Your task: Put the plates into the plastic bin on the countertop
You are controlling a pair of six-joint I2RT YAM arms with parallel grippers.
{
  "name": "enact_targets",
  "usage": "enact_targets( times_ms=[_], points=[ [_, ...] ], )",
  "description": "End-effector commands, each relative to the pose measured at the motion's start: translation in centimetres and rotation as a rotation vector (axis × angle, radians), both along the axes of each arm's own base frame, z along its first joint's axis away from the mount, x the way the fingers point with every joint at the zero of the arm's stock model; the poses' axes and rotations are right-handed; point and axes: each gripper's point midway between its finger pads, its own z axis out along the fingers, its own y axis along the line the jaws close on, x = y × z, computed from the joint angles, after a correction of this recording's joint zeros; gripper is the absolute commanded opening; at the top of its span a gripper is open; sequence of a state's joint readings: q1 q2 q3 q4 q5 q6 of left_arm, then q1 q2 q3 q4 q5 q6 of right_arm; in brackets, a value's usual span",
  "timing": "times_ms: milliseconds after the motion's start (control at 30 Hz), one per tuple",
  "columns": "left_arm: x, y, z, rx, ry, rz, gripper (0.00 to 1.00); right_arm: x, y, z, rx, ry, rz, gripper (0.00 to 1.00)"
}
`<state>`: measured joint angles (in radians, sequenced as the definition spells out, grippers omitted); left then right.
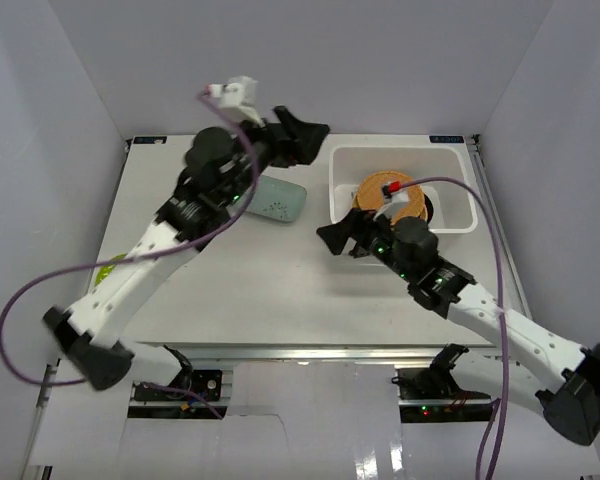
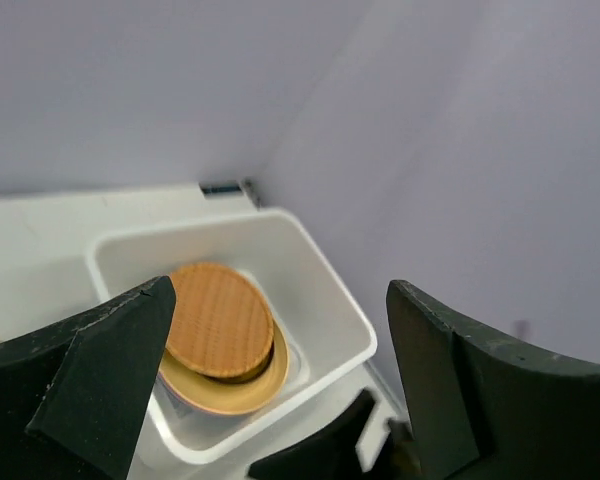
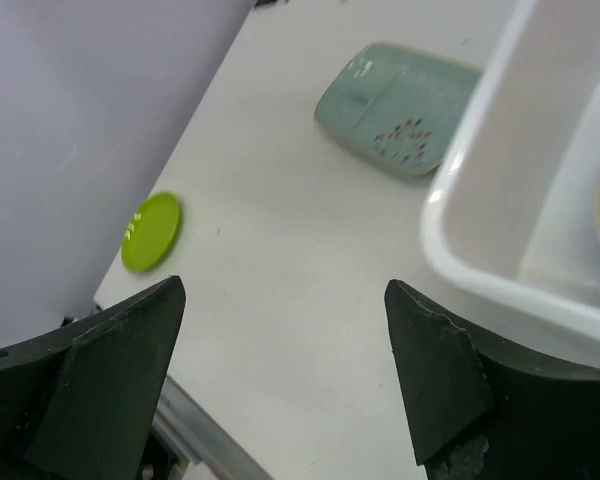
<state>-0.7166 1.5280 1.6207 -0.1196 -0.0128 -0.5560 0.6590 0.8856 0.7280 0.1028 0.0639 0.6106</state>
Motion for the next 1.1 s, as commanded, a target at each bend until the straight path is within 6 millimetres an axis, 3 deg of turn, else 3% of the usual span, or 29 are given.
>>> enact_targets(
  times_ms=[0, 33, 67, 133, 200, 233, 300, 333, 400, 433, 467, 533, 667, 733, 800, 867, 1067],
  points=[
    [-3.3, 9.6, 4.6, 0.026, -0.169, 0.267, 0.98, -0.1, 5.4, 1.4, 0.015, -0.053, 0.034, 0.86],
    [-3.8, 11.6, 3.7, 0.052, -0.158, 0.326, 0.98, -0.5, 6.9, 1.2, 0.0, -0.054, 0.058, 0.86],
    [-5.0, 15.5, 4.4, 0.029, -0.161, 0.457, 0.98, -1.1, 9.8, 0.8, -0.027, -0.047, 0.107, 0.86],
    [-5.4, 19.1, -1.0, 0.125, -0.056, 0.596, 0.98, -2.2, 12.9, -0.3, -0.074, -0.042, 0.166, 0.85],
    [-6.8, 23.7, -3.1, 0.087, 0.004, 0.782, 0.98, -2.7, 14.4, 0.7, -0.053, -0.066, 0.199, 0.84],
    [-7.1, 25.1, -7.2, 0.156, 0.073, 0.839, 0.98, -3.2, 15.1, 0.7, -0.047, -0.068, 0.225, 0.83],
    [-8.1, 28.5, -9.5, 0.051, 0.144, 0.968, 0.98, -3.7, 15.3, 0.9, -0.043, -0.075, 0.245, 0.82],
    [-8.3, 29.2, -12.9, 0.076, 0.206, 0.987, 0.98, -3.9, 15.2, 1.0, -0.045, -0.08, 0.255, 0.81],
    [-7.8, 31.3, -15.6, 0.0, 0.288, 1.022, 0.94, -4.1, 14.9, 0.8, -0.056, -0.081, 0.259, 0.81],
    [-7.5, 32.1, -18.5, 0.019, 0.349, 1.043, 0.94, -4.3, 14.5, 1.4, -0.049, -0.093, 0.256, 0.81],
    [-6.8, 35.1, -20.9, 0.017, 0.424, 1.144, 0.94, -4.4, 14.2, 1.2, -0.052, -0.094, 0.255, 0.81],
    [-7.0, 36.6, -25.0, -0.005, 0.593, 1.154, 0.95, -4.8, 13.4, 2.5, -0.028, -0.119, 0.253, 0.8],
    [-8.8, 40.9, -26.7, -0.107, 0.612, 1.335, 0.96, -5.4, 12.3, 3.8, -0.052, -0.163, 0.264, 0.8],
    [-8.8, 41.4, -26.8, -0.139, 0.595, 1.358, 0.96, -5.7, 11.9, 4.1, -0.047, -0.173, 0.266, 0.8],
    [-9.5, 42.8, -28.5, -0.143, 0.648, 1.421, 0.96, -5.9, 11.6, 4.3, -0.037, -0.181, 0.271, 0.8],
    [-10.4, 44.1, -31.6, -0.171, 0.748, 1.463, 0.96, -6.5, 11.8, 4.3, -0.037, -0.18, 0.305, 0.8],
    [-11.1, 45.5, -34.8, -0.361, 0.721, 1.421, 0.92, -6.9, 11.3, 4.0, -0.085, -0.203, 0.33, 0.8]
  ],
)
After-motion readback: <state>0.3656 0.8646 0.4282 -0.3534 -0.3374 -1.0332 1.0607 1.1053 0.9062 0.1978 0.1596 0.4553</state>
